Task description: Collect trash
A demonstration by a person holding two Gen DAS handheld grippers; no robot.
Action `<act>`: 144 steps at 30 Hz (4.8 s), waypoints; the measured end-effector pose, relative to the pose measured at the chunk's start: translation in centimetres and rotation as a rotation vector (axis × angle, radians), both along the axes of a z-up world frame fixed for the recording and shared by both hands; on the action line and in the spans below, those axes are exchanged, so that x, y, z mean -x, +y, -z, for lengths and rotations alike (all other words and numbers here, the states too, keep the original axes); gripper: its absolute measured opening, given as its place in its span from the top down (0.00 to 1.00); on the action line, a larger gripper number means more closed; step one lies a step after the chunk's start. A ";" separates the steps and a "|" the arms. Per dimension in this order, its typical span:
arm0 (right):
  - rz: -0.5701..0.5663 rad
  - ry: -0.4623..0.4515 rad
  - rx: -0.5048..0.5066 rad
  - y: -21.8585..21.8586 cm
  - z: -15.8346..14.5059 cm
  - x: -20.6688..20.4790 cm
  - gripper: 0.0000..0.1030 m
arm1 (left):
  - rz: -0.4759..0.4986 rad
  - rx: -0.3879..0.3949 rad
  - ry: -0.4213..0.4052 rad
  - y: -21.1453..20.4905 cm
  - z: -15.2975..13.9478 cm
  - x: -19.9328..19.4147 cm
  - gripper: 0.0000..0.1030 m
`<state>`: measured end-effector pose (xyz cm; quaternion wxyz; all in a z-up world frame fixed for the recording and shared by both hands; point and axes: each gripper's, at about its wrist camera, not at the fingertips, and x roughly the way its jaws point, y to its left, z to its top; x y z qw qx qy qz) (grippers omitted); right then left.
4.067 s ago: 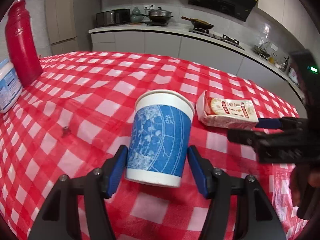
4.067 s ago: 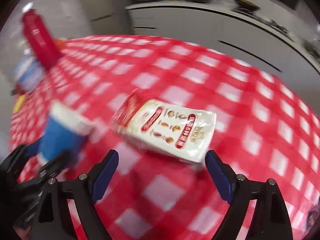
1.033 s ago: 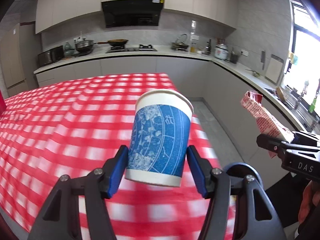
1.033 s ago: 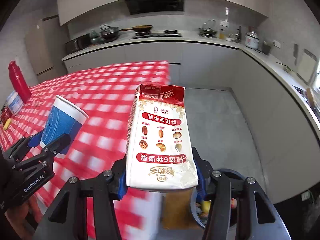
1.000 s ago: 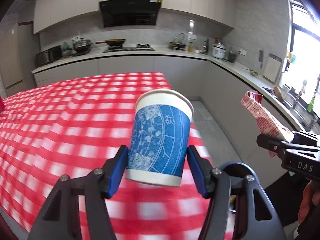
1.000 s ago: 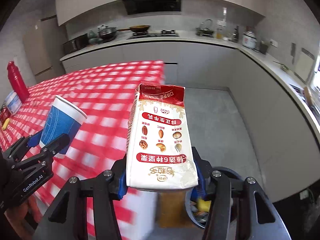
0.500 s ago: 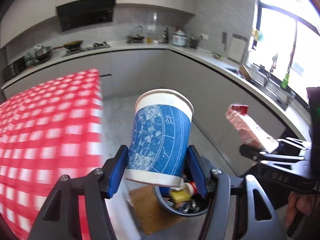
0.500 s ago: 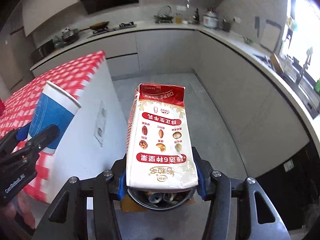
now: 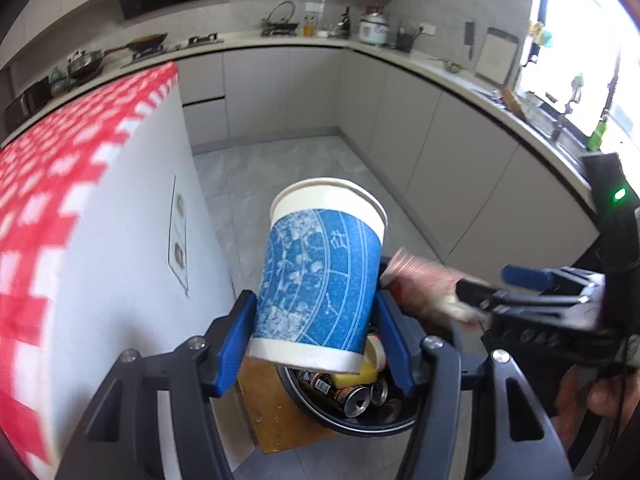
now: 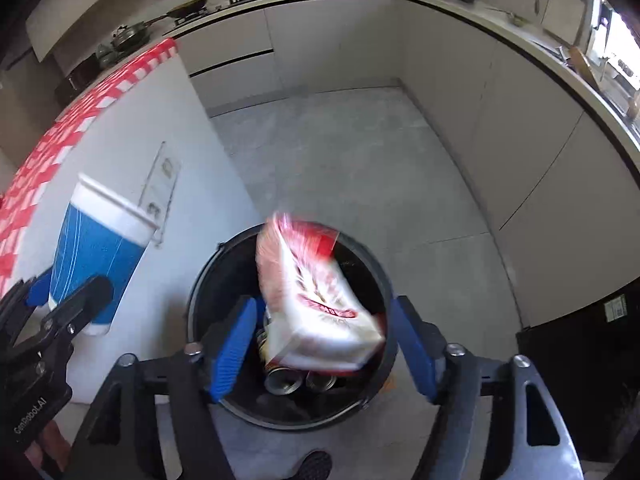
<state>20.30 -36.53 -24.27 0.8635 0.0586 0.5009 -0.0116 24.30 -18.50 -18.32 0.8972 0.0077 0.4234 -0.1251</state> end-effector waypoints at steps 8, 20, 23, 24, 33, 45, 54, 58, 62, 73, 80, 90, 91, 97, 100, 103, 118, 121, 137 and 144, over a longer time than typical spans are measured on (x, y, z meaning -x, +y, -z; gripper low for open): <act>0.019 -0.007 0.010 -2.5 1.2 1.3 0.30 | -0.008 -0.003 0.095 -3.8 5.1 -0.1 0.40; 0.090 0.083 -0.027 -5.7 3.0 0.6 0.00 | -0.071 -0.064 0.123 -5.1 5.1 0.3 0.00; 0.084 0.080 -0.047 -5.8 3.3 0.9 0.00 | -0.071 -0.074 0.111 -5.0 4.4 0.5 0.00; 0.080 0.082 -0.050 -5.8 3.3 1.0 0.00 | -0.072 -0.075 0.106 -5.0 4.2 0.5 0.00; 0.075 0.064 -0.042 -5.7 1.6 2.8 0.00 | -0.063 -0.068 0.084 -4.2 1.6 1.5 0.00; -0.020 -0.074 0.090 1.2 -10.6 14.0 0.00 | -0.059 -0.100 -0.045 0.4 -10.5 11.7 0.00; -0.056 -0.173 0.096 6.2 -17.2 22.0 0.00 | -0.170 -0.056 -0.139 6.1 -16.2 19.7 0.00; -0.068 -0.222 0.105 7.7 -19.5 24.4 0.00 | -0.186 -0.039 -0.185 6.8 -18.0 21.7 0.00; -0.065 -0.240 0.108 8.3 -20.4 25.8 0.00 | -0.185 -0.022 -0.210 7.4 -18.6 22.6 0.00; -0.066 -0.266 0.097 8.3 -21.5 27.1 0.00 | -0.178 -0.022 -0.242 7.6 -19.0 24.3 0.00; -0.070 -0.273 0.096 7.9 -21.9 27.3 0.00 | -0.187 -0.021 -0.250 7.6 -19.3 24.6 0.00; -0.083 -0.278 0.091 7.8 -22.1 27.0 0.00 | -0.191 -0.023 -0.250 7.6 -19.6 24.9 0.00; -0.084 -0.280 0.090 7.8 -22.1 27.1 0.00 | -0.191 -0.021 -0.251 7.7 -19.6 25.0 0.00; -0.089 -0.288 0.096 8.2 -22.3 27.3 0.00 | -0.194 -0.022 -0.253 7.7 -19.8 25.2 0.00; -0.091 -0.290 0.095 8.2 -22.5 27.3 0.00 | -0.195 -0.021 -0.255 7.5 -20.0 25.3 0.00; -0.093 -0.292 0.096 8.3 -22.5 27.3 0.00 | -0.197 -0.020 -0.258 7.3 -20.2 25.3 0.00; -0.106 -0.299 0.092 8.0 -23.0 26.7 0.00 | -0.204 -0.017 -0.261 7.3 -20.5 24.9 0.00; -0.107 -0.300 0.091 8.0 -23.0 26.6 0.00 | -0.205 -0.017 -0.261 7.2 -20.4 24.9 0.00; -0.112 -0.296 0.089 7.7 -23.1 26.2 0.00 | -0.208 -0.009 -0.266 6.7 -20.3 24.4 0.00; -0.118 -0.292 0.091 7.4 -23.1 25.6 0.00 | -0.207 0.004 -0.262 6.5 -20.1 24.2 0.00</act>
